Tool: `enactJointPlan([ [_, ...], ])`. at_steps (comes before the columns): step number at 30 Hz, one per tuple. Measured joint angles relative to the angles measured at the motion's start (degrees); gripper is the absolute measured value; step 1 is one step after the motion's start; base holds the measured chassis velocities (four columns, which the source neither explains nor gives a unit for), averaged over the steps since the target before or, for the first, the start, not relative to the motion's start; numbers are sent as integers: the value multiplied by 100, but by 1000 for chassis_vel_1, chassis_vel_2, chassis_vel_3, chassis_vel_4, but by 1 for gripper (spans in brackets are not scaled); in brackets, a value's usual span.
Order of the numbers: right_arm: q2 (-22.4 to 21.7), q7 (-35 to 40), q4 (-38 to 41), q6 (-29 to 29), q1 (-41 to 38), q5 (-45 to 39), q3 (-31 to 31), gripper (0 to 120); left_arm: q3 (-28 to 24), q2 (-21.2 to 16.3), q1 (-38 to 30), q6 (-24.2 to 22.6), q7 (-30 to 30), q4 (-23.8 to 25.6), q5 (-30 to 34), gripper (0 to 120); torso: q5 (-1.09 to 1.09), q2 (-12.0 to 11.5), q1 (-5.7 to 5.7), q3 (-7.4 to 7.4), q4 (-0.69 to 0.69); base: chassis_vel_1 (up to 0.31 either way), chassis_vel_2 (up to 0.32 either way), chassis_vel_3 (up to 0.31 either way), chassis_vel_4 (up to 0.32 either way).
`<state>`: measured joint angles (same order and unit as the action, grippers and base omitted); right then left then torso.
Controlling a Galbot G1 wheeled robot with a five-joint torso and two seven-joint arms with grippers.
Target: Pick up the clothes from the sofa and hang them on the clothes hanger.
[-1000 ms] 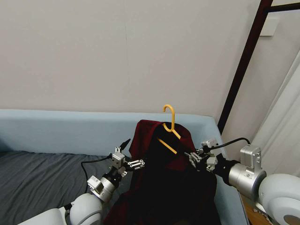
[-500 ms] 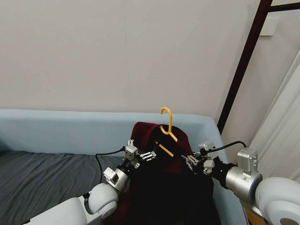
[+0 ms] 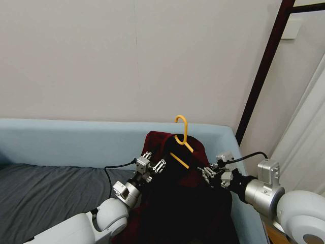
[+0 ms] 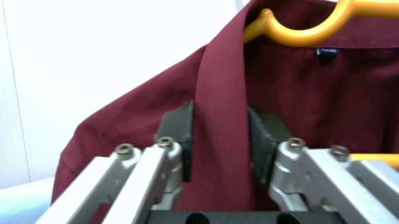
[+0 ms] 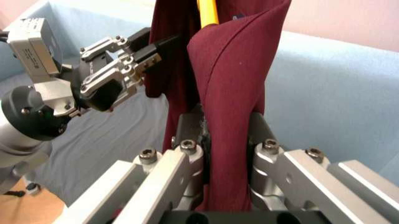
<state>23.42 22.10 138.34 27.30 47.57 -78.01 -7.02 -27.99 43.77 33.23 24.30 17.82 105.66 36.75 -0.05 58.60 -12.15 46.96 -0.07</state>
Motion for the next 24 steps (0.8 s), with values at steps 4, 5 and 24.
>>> enactJointPlan([
  [4,-25,-9,-7,0,-15,-7,3,8,6,-66,-85,3,-3,2,-3,8,0,0,0,0,0,0,0,0,0],
  [5,-25,-9,-7,0,-15,-7,3,8,6,-66,-85,3,-3,2,-3,8,0,0,0,0,0,0,0,0,0],
  [24,-195,-194,9,-31,-154,-23,2,8,-798,-1046,-2166,-77,-37,61,428,0,1,0,0,0,-2,0,0,0,0],
])
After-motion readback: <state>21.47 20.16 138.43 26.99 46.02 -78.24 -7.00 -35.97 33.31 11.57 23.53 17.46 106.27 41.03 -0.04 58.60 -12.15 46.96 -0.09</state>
